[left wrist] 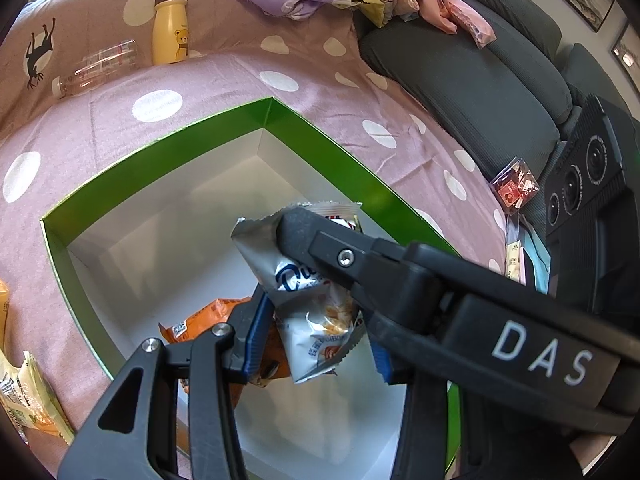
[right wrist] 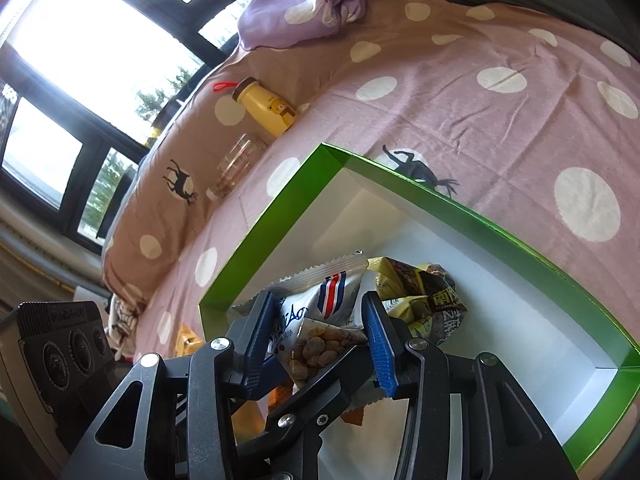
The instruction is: Organize snacks
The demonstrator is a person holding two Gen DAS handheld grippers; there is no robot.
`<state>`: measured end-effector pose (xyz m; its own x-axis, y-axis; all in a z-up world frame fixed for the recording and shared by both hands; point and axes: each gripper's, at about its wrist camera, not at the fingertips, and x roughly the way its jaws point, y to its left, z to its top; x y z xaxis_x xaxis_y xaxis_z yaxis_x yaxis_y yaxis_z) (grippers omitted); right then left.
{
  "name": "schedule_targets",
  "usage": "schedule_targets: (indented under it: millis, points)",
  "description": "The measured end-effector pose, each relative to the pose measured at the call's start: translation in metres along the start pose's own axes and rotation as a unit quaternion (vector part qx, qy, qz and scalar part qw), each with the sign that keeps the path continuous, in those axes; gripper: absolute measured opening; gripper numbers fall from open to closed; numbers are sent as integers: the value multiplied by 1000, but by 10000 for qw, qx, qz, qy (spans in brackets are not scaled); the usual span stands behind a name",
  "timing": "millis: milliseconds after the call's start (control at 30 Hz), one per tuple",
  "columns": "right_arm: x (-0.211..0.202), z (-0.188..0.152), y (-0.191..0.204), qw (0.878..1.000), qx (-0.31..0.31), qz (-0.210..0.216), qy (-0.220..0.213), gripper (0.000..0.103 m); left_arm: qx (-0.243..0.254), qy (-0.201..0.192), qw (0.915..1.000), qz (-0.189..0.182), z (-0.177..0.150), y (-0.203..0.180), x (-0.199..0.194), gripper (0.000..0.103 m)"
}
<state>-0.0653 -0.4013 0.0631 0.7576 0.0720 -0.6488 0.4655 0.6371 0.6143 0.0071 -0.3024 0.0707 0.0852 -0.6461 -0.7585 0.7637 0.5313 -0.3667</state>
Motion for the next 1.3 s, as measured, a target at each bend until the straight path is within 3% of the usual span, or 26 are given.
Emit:
schedule_targets:
  millis: [733, 800, 933, 1300]
  points:
    - [5, 0, -4, 10000, 27, -52, 31, 48, -123, 40, 9998, 135, -2, 5, 1, 46]
    - [5, -1, -3, 9999, 21, -97, 19, 48, -125, -10, 9992, 372, -1, 6, -2, 55]
    - [1, -2, 1, 9999, -63, -73, -106, 48, -210, -227, 9973, 659, -2, 14, -14, 63]
    - [-10, -7, 23, 9980, -499, -198, -331, 51, -577, -950, 9900, 873, -21, 40, -77, 83]
